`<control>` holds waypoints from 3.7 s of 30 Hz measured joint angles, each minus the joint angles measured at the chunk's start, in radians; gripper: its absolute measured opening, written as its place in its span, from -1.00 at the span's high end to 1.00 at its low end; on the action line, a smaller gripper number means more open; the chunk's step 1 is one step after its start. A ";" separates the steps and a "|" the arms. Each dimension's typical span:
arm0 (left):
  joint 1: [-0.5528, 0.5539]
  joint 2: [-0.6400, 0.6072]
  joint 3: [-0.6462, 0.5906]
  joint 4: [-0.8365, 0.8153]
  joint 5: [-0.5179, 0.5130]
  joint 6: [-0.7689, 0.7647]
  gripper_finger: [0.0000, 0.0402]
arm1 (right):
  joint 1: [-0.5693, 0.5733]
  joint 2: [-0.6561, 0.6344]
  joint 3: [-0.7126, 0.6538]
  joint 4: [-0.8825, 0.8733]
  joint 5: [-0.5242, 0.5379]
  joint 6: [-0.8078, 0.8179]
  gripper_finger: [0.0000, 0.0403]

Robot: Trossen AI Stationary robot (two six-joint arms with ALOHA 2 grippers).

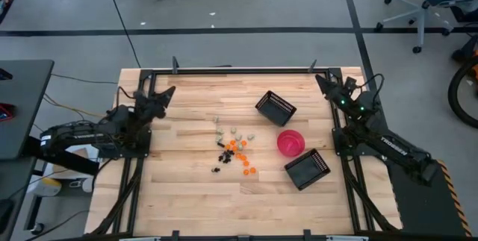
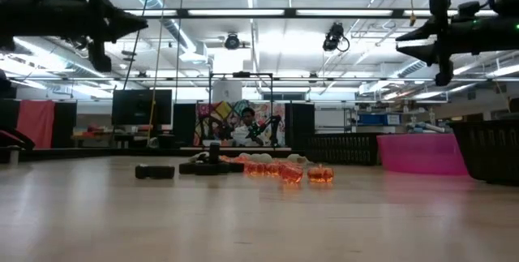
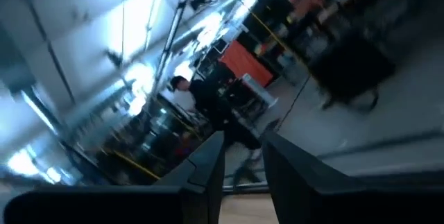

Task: Sort Halloween decoration
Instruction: Put the white skull toy into the top black basket

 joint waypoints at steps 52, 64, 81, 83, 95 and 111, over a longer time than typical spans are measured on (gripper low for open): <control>0.029 0.467 0.525 -1.032 0.513 0.155 0.19 | 0.705 1.510 1.308 -0.827 0.084 -0.713 0.48; 0.029 0.522 0.525 -1.016 0.513 0.185 0.19 | 0.725 1.590 1.309 -0.928 -0.017 -0.904 0.03; 0.029 0.550 0.525 -1.018 0.513 0.178 0.19 | 0.773 1.779 1.308 -0.994 -0.009 -1.104 0.06; 0.029 0.550 0.525 -1.018 0.513 0.177 0.19 | 0.763 1.787 1.308 -0.999 -0.008 -1.104 0.10; 0.030 0.550 0.525 -1.016 0.502 0.178 0.19 | 0.757 1.790 1.220 -0.915 -0.014 -1.147 0.18; 0.030 0.550 0.525 -1.015 0.502 0.178 0.19 | 0.758 1.787 1.124 -0.782 0.013 -1.126 0.24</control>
